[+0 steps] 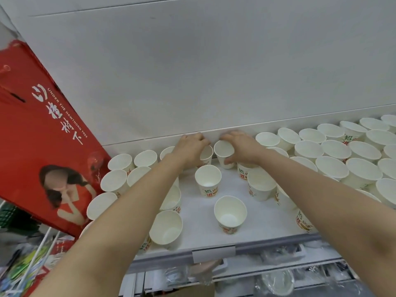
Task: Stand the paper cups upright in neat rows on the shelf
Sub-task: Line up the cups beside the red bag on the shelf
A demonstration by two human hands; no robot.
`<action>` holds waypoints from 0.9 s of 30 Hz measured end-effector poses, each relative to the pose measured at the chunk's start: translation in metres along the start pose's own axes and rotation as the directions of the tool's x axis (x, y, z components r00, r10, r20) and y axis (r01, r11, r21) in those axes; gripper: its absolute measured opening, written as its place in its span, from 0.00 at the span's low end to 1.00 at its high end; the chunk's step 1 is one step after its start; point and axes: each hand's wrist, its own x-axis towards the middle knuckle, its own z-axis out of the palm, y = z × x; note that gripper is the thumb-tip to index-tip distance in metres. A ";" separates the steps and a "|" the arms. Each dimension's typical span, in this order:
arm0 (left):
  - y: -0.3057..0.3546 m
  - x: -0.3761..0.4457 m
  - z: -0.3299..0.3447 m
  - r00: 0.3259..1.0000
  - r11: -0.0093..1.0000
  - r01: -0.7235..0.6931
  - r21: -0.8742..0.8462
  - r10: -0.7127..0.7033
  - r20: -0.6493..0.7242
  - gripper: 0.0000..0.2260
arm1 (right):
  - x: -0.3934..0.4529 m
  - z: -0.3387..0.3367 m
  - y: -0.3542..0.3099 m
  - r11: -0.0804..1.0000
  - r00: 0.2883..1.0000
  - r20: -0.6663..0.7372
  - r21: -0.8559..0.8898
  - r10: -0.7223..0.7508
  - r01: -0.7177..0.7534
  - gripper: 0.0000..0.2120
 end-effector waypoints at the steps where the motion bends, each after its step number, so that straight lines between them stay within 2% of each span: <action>1: 0.000 -0.001 0.001 1.000 1.000 0.000 0.007 0.000 -0.009 0.31 | -0.001 0.000 0.000 1.000 1.000 -0.008 0.007 -0.006 0.006 0.40; 6: -0.001 -0.010 -0.006 1.000 0.998 0.013 0.059 -0.011 -0.020 0.34 | -0.007 -0.003 -0.004 0.998 0.998 -0.044 0.049 -0.034 0.036 0.41; 8: 0.001 -0.016 -0.016 1.000 0.999 0.023 0.028 -0.022 -0.016 0.33 | -0.012 -0.012 -0.004 0.995 0.997 -0.064 0.095 -0.038 0.044 0.38; 14: 0.018 -0.062 -0.041 0.975 0.949 0.134 -0.284 -0.177 -0.131 0.14 | -0.061 -0.022 -0.002 0.986 0.971 -0.236 0.148 -0.034 0.071 0.18; 17: 0.038 -0.089 -0.039 0.986 0.888 0.120 -0.443 -0.158 -0.049 0.11 | -0.095 -0.017 -0.004 0.988 0.962 -0.267 0.126 -0.057 0.094 0.15; 20: 0.055 -0.105 -0.032 0.995 0.926 0.086 -0.366 -0.100 -0.019 0.13 | -0.129 -0.011 0.002 0.986 0.942 -0.335 0.140 -0.035 0.087 0.14; 24: 0.067 -0.110 -0.025 0.985 0.982 0.136 -0.132 -0.148 -0.084 0.05 | -0.157 -0.003 0.008 0.995 0.944 -0.328 0.060 -0.050 0.073 0.14; 27: 0.066 -0.112 -0.022 0.972 0.980 0.194 -0.031 -0.197 -0.126 0.04 | -0.163 0.002 0.009 0.999 0.952 -0.303 -0.001 -0.047 0.049 0.11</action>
